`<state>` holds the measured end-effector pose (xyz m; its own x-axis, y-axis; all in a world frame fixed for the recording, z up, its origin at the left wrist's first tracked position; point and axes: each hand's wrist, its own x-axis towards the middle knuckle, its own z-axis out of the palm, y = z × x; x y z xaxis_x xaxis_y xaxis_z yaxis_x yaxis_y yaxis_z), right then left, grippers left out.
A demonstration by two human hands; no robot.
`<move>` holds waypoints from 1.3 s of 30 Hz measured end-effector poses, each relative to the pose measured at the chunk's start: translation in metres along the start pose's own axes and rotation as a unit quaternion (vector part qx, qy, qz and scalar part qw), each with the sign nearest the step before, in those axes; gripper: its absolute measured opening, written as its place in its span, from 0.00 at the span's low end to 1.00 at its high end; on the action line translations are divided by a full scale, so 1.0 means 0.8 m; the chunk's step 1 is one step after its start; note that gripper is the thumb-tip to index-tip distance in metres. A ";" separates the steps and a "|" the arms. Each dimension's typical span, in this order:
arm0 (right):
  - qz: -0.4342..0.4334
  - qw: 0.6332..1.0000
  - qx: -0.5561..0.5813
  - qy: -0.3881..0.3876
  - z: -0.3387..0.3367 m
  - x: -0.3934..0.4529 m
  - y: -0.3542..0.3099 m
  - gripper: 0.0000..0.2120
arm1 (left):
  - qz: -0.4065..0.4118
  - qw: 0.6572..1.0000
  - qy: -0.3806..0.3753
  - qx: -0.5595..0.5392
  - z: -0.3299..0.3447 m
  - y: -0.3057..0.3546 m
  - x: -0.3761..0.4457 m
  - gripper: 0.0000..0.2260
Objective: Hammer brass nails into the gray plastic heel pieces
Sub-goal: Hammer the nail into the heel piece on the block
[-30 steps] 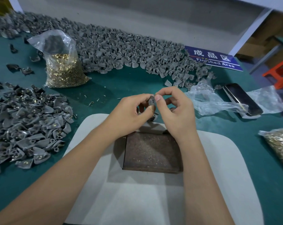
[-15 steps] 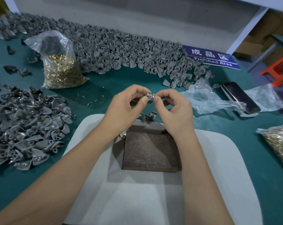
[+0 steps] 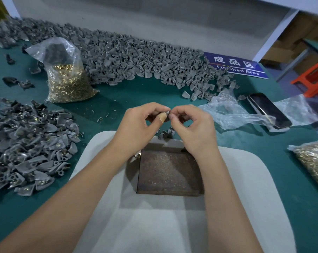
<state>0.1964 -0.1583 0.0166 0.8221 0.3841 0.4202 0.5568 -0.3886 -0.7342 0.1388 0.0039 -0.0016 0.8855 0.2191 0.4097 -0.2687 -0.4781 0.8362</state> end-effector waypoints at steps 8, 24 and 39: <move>-0.008 0.999 -0.016 -0.042 -0.004 0.002 -0.002 0.06 | 0.015 1.000 -0.014 0.022 -0.007 0.000 -0.002 0.07; 0.075 0.996 0.045 -0.038 -0.006 -0.001 -0.009 0.07 | 0.056 0.996 -0.026 0.067 -0.009 0.012 -0.003 0.06; 0.020 0.998 0.039 -0.036 -0.039 -0.047 -0.064 0.07 | -0.053 0.991 -0.014 -0.119 -0.027 0.057 -0.056 0.06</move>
<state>0.1407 -0.1784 0.0552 0.8315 0.4296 0.3522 0.5102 -0.3397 -0.7902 0.0789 -0.0091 0.0259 0.9231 0.2312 0.3073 -0.2522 -0.2391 0.9377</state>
